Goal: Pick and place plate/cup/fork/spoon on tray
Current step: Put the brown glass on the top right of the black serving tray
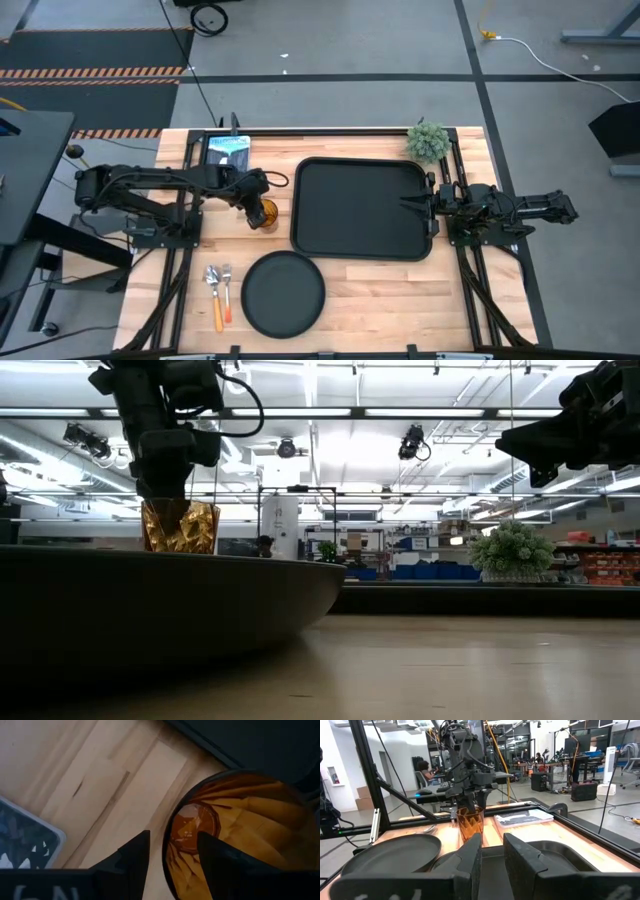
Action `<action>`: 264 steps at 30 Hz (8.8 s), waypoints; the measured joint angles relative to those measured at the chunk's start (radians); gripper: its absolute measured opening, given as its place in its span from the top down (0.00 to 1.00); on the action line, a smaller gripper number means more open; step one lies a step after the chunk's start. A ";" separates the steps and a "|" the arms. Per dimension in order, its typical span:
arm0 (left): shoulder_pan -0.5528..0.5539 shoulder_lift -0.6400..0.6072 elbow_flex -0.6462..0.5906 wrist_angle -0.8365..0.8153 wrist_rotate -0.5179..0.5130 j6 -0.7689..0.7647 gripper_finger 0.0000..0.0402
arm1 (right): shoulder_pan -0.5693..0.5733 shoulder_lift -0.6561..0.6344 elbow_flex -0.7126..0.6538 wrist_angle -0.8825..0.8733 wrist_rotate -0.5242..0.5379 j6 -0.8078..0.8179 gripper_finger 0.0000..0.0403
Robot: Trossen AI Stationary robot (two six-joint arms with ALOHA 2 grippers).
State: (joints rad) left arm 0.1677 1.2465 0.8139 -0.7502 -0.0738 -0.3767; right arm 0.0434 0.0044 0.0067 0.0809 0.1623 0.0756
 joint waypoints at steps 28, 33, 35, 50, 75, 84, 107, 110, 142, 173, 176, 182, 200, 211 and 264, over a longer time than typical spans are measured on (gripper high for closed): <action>0.000 -0.002 0.000 -0.005 -0.017 -0.046 0.95 | 0.000 0.000 0.000 0.000 0.000 0.000 0.78; 0.016 -0.002 0.017 -0.015 -0.019 -0.110 0.95 | 0.000 0.000 0.000 -0.001 0.000 0.000 0.78; 0.031 -0.002 0.045 -0.010 -0.019 -0.116 0.95 | 0.000 0.000 0.000 -0.001 0.000 0.000 0.78; 0.132 0.313 0.528 -0.060 -0.034 0.070 0.95 | 0.000 0.000 0.000 0.000 0.000 0.000 0.78; 0.155 1.050 1.388 -0.165 -0.007 0.213 0.95 | 0.000 0.000 0.000 -0.001 0.000 0.000 0.78; 0.155 1.129 1.438 -0.148 0.019 0.231 0.95 | 0.000 0.000 0.000 -0.001 0.000 0.000 0.78; 0.137 1.136 1.541 -0.128 0.045 0.301 0.65 | 0.000 0.000 0.000 -0.001 0.000 0.000 0.78; 0.132 1.102 1.526 -0.171 0.043 0.364 0.66 | 0.000 0.000 0.000 -0.001 0.000 0.000 0.78; 0.074 1.063 1.207 -0.055 -0.037 0.460 0.70 | 0.000 0.000 0.000 -0.001 0.000 0.000 0.78; 0.023 1.111 1.208 0.175 0.060 0.442 0.70 | 0.000 0.000 0.000 0.000 0.000 0.000 0.78; 0.017 1.123 1.208 0.191 0.059 0.442 0.70 | 0.000 0.000 0.000 0.000 0.000 0.000 0.78; 0.008 1.140 1.207 0.279 0.004 0.450 0.70 | 0.000 0.000 0.000 -0.001 0.000 0.000 0.78; 0.020 1.145 1.208 0.333 -0.181 0.441 0.70 | 0.000 0.000 0.000 -0.001 0.000 0.000 0.78; 0.038 1.145 1.208 0.406 -0.204 0.425 0.70 | 0.000 0.000 0.000 -0.001 0.000 0.000 0.78; 0.028 1.273 1.208 0.725 -0.078 0.421 0.70 | 0.000 0.002 0.000 0.012 0.000 0.000 0.78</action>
State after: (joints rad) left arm 0.1959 2.5195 2.0220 -0.0253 -0.1514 0.0440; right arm 0.0436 0.0063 0.0063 0.0929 0.1619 0.0753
